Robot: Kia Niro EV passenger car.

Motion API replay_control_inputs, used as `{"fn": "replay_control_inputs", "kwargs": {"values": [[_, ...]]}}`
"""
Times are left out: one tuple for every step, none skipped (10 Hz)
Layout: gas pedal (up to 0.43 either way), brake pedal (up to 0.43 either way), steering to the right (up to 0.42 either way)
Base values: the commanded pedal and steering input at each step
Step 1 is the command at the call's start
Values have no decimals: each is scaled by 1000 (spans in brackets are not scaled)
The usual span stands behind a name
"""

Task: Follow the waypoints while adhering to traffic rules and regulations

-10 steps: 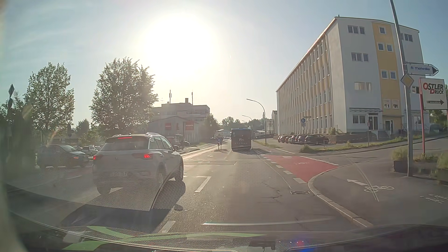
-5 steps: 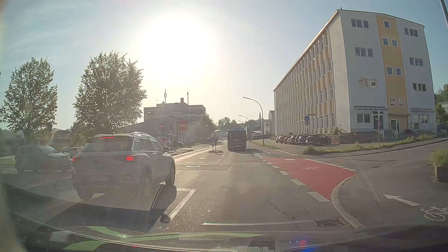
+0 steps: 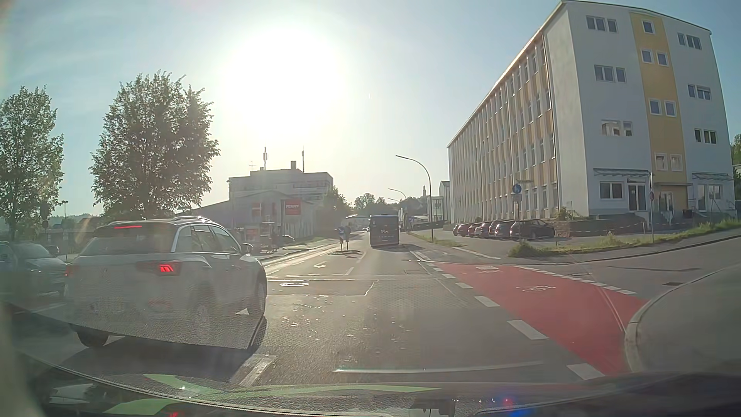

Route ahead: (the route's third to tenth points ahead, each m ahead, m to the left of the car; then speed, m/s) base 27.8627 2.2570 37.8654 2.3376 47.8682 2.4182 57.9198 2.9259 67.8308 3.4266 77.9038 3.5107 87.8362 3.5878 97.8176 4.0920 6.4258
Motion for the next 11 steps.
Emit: {"fn": "replay_control_inputs", "kwargs": {"values": [[110,0,7],[110,0,5],[110,0,4],[110,0,4],[110,0,3],[110,0,1],[110,0,0],[110,0,0],[110,0,-2],[110,0,-5],[110,0,-8]]}}
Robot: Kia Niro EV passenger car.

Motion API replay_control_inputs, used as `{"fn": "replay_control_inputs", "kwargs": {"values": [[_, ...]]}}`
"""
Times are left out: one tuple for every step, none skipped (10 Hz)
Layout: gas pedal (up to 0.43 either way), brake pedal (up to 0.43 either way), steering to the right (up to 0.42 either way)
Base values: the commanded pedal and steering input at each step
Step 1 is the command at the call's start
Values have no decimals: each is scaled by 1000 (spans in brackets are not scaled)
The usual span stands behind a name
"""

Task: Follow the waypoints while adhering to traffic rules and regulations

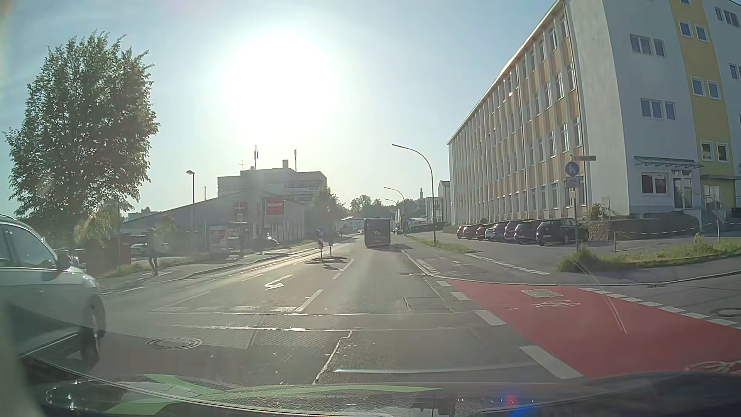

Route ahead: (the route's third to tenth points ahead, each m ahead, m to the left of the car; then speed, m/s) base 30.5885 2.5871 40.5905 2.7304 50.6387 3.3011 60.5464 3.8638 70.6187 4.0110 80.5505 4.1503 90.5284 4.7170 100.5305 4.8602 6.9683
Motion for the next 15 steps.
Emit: {"fn": "replay_control_inputs", "kwargs": {"values": [[110,0,-9],[110,0,-12],[110,0,-18],[118,0,-20],[118,0,-20],[130,0,-21],[138,0,-22],[169,0,-22],[169,0,-21],[169,0,-20],[169,0,-17],[177,0,-17],[197,0,-16],[197,0,-12],[197,0,-8]]}}
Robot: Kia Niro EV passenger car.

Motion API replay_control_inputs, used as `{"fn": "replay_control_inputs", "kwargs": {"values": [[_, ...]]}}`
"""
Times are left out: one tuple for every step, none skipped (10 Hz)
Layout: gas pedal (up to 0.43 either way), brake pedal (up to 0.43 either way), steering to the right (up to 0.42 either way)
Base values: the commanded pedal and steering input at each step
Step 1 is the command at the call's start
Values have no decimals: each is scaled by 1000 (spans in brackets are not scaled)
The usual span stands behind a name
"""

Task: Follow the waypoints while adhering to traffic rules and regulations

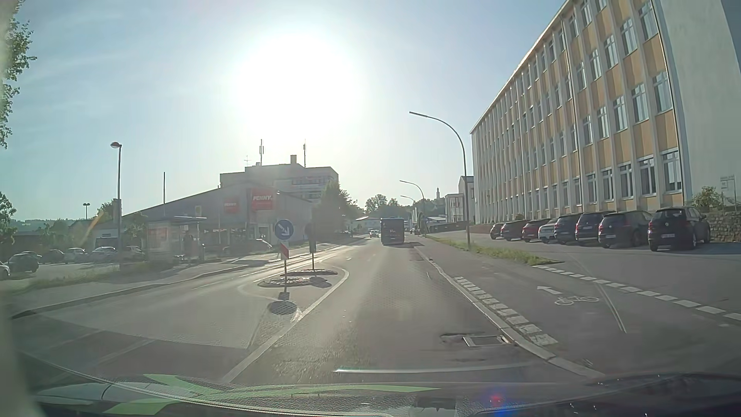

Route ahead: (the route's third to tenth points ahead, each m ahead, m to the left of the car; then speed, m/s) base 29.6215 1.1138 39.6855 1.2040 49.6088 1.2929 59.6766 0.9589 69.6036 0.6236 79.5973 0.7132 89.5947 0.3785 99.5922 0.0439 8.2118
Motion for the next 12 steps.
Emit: {"fn": "replay_control_inputs", "kwargs": {"values": [[197,0,-8],[197,0,-7],[197,0,-7],[197,0,-7],[197,0,-7],[177,0,-7],[177,0,-10],[177,0,-10],[177,0,-10],[169,0,-10],[169,0,-10],[169,0,-10]]}}
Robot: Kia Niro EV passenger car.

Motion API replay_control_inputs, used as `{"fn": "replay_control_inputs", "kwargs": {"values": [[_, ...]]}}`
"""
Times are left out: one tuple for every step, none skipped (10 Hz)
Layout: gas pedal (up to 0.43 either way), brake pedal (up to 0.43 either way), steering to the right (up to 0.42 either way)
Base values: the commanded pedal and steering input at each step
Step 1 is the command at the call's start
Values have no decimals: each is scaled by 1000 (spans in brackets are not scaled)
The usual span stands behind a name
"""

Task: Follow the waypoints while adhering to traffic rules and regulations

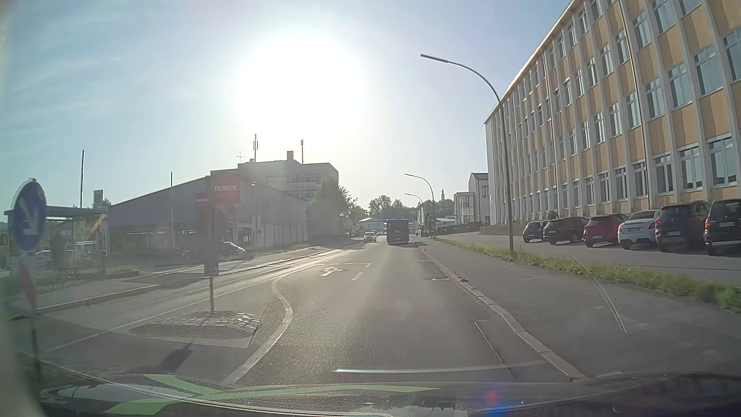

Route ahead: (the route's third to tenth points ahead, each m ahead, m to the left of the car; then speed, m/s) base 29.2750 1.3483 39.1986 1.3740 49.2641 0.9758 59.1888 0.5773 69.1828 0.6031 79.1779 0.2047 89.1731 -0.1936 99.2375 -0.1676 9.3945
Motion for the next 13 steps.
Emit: {"fn": "replay_control_inputs", "kwargs": {"values": [[169,0,-10],[169,0,-10],[169,0,-8],[169,0,-7],[169,0,-6],[177,0,-4],[177,0,-3],[189,0,-2],[189,0,0],[189,0,2],[189,0,2],[189,0,2],[189,0,2]]}}
